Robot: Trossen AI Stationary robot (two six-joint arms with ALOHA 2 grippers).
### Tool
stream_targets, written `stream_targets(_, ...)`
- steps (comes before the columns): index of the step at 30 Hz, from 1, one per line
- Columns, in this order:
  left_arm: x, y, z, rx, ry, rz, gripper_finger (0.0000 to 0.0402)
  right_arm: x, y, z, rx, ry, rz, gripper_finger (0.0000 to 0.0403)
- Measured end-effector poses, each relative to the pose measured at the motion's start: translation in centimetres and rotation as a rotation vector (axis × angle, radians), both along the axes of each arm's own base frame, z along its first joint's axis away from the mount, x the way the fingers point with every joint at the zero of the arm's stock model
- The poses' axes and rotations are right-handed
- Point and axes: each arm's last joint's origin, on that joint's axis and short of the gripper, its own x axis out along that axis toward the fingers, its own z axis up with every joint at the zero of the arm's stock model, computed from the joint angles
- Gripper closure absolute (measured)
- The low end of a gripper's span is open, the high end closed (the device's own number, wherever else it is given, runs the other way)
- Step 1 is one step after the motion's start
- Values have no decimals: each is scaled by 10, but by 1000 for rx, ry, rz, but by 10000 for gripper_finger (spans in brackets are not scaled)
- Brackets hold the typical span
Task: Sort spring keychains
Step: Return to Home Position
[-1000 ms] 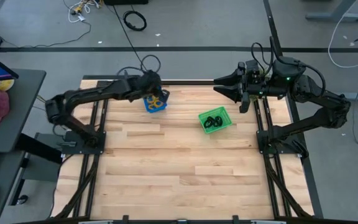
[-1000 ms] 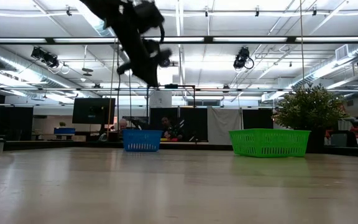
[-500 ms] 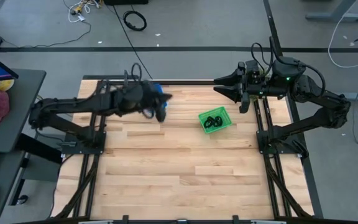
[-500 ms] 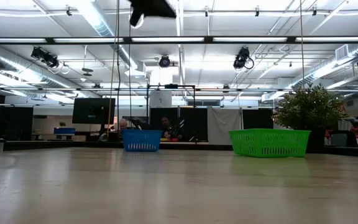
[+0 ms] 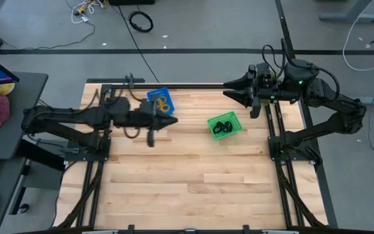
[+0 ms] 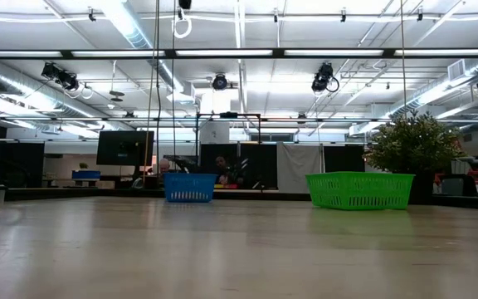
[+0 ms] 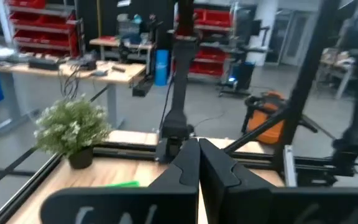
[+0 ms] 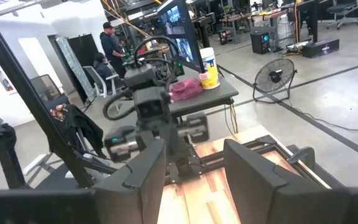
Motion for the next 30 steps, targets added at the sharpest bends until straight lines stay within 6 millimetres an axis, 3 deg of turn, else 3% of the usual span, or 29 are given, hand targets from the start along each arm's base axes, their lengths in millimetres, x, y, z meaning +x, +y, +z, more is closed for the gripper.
stream_targets(3,-17,-2,0,-1,-44,-17,400,0,0,0,3,1,0,239)
stream_targets(6,-35,-4,-11,-34,-86,-11,401,0,0,0,3,1,-1,239)
stream_targets(19,-96,-4,-91,-182,-408,-64,400,0,0,-1,36,4,-6,239)
stream_targets(25,-119,-3,-103,-188,-487,-77,400,0,0,-1,64,1,-8,239)
stream_targets(30,-137,-4,-103,-172,-551,-123,400,0,0,-1,82,0,-10,239)
